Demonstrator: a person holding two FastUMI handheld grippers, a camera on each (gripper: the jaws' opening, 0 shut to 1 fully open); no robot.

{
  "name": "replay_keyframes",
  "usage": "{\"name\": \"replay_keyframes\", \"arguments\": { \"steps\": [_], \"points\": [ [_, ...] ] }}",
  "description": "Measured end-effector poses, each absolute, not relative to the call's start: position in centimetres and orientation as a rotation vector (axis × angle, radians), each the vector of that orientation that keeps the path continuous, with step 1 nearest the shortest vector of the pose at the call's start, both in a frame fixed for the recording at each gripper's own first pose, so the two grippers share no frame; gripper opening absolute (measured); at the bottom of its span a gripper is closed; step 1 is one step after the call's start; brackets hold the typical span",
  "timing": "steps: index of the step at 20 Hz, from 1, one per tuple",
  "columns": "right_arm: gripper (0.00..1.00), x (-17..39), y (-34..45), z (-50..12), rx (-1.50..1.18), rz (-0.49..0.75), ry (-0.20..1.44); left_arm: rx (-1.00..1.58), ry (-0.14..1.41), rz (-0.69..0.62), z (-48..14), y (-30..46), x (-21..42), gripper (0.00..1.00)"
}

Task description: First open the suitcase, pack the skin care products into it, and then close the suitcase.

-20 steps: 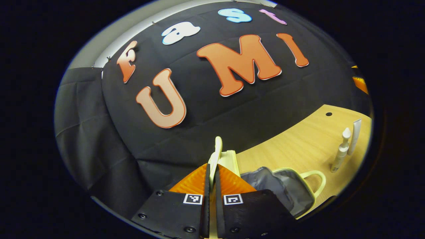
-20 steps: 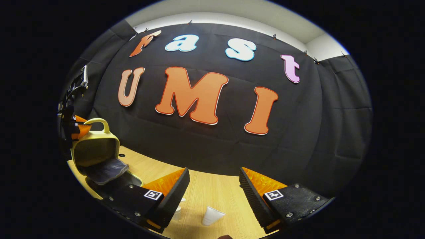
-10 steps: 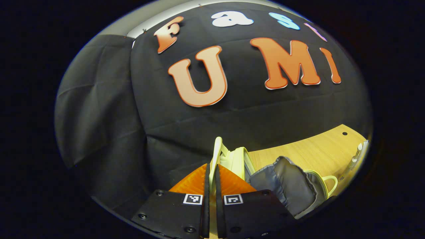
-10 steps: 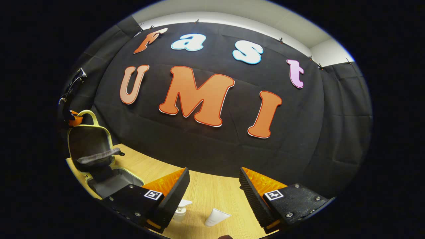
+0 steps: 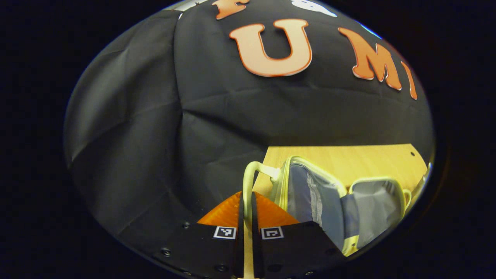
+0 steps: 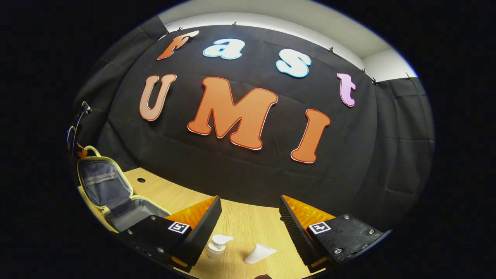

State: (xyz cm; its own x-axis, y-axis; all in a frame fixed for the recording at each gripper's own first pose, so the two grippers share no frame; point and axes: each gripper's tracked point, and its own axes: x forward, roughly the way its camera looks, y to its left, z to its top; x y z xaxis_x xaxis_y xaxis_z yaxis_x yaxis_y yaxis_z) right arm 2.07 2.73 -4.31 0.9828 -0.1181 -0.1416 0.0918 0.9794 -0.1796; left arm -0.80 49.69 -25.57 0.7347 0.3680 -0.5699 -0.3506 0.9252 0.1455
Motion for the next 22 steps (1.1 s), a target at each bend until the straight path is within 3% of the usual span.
{"name": "replay_keyframes", "arguments": {
  "steps": [4, 5, 6, 9, 10, 11, 14, 19, 22],
  "points": [
    [0.96, 2.0, 2.7, -4.1, -0.183, -0.115, 0.152, 0.022, 0.713, 0.461, -29.6, 51.8, -1.4, 0.10],
    [0.95, 1.9, 2.8, -4.1, -0.183, -0.112, 0.154, 0.032, 0.752, 0.486, -30.6, 52.2, -2.1, 0.18],
    [0.96, 2.0, 2.7, -4.1, -0.188, -0.110, 0.155, 0.043, 0.759, 0.510, -31.3, 52.4, -1.9, 0.19],
    [0.95, 1.7, 2.0, -3.9, -0.204, -0.114, 0.146, 0.048, 0.711, 0.530, -29.5, 51.6, -1.6, 0.14],
    [0.95, 1.7, 1.8, -4.0, -0.200, -0.114, 0.145, 0.044, 0.681, 0.516, -28.7, 50.7, -0.8, 0.17],
    [0.95, 1.7, 1.5, -4.0, -0.195, -0.114, 0.146, 0.051, 0.646, 0.511, -28.1, 49.8, -0.5, 0.36],
    [0.95, 1.8, 0.8, -4.1, -0.186, -0.114, 0.138, 0.147, 0.506, 0.558, -23.8, 47.5, 0.2, 0.79],
    [0.96, 1.9, -0.5, -4.5, -0.177, -0.105, 0.131, 0.206, 0.323, 0.462, -14.5, 39.8, 0.9, 0.96],
    [0.96, 1.9, -1.1, -4.6, -0.169, -0.095, 0.122, 0.211, 0.257, 0.397, -11.6, 35.1, 1.8, 0.99]
  ]
}}
